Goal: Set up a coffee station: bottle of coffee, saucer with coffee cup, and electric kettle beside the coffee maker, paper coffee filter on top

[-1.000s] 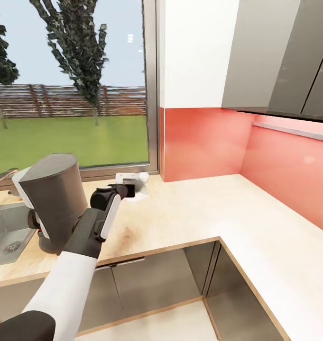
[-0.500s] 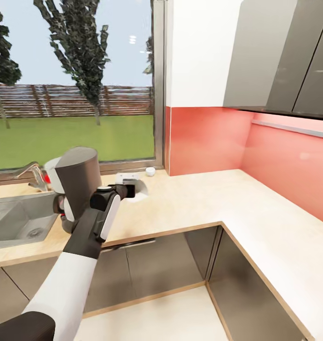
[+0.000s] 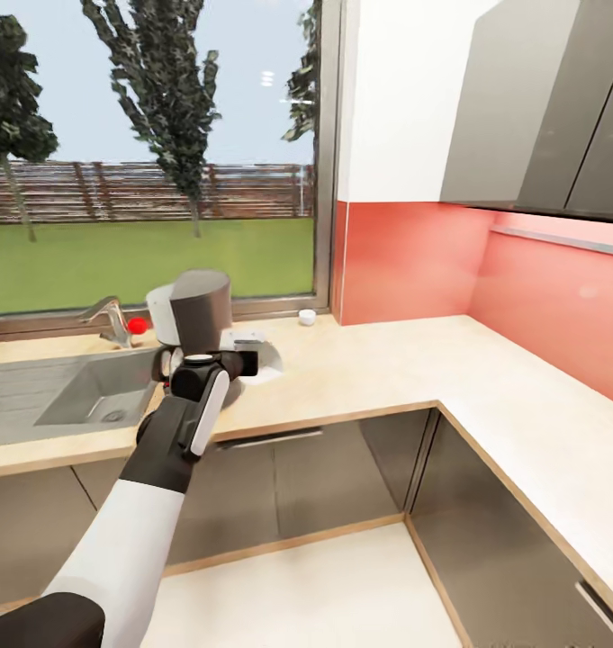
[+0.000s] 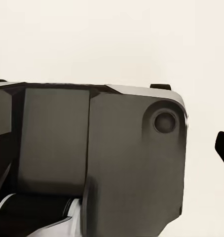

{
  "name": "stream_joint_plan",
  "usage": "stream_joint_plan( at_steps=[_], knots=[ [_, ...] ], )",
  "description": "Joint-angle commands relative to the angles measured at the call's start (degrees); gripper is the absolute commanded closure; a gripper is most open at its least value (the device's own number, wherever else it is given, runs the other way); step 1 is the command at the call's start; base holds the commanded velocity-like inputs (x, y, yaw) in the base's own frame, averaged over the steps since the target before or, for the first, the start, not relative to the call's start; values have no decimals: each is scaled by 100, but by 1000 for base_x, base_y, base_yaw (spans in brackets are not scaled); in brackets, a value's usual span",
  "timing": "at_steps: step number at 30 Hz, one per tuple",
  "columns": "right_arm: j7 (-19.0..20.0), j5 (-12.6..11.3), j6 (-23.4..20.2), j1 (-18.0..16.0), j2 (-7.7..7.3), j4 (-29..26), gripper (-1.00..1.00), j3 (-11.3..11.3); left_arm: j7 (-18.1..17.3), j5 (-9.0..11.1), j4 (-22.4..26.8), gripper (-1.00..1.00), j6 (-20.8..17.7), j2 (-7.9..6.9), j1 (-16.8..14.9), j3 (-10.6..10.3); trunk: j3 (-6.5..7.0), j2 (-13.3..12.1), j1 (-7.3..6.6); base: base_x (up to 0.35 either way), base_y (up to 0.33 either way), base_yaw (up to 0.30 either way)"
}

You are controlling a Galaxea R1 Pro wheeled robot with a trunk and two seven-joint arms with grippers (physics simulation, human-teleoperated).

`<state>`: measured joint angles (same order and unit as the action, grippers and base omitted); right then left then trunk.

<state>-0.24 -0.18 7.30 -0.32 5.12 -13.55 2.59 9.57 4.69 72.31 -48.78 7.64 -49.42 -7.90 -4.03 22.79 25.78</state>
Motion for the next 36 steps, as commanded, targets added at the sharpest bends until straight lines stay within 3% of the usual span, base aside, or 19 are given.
stream_joint_plan(
  at_steps=[1,22,24,28,30,33,36],
  knots=[
    [-3,-4,17,-3,-2,2,-100,23,45,41,3,100,-20,1,-6,-8,-13,13,0,-320,52,239],
    [-3,-6,17,-3,-44,2,-100,22,37,38,142,100,-43,-46,-52,39,-10,13,0,-319,-40,32],
    [-3,-2,17,-3,-40,2,-100,22,31,39,293,100,-62,-183,-66,51,-10,13,0,-71,-4,0],
    [-3,0,24,-3,-38,-11,-100,23,-246,91,408,100,-346,-753,-327,155,-10,13,0,-16,-1,0],
    [-3,1,25,-3,-38,-14,-100,26,-566,161,312,100,-603,-1017,-649,379,-10,13,0,-4,0,0],
    [4,1,26,-3,-38,-16,-100,28,-869,196,-200,100,-830,-1208,-1251,655,-10,13,0,-1,0,0],
    [5,1,26,-3,-38,-14,-100,30,-950,208,-1033,100,-901,-1273,-1881,714,-10,13,0,0,0,0]
  ],
)
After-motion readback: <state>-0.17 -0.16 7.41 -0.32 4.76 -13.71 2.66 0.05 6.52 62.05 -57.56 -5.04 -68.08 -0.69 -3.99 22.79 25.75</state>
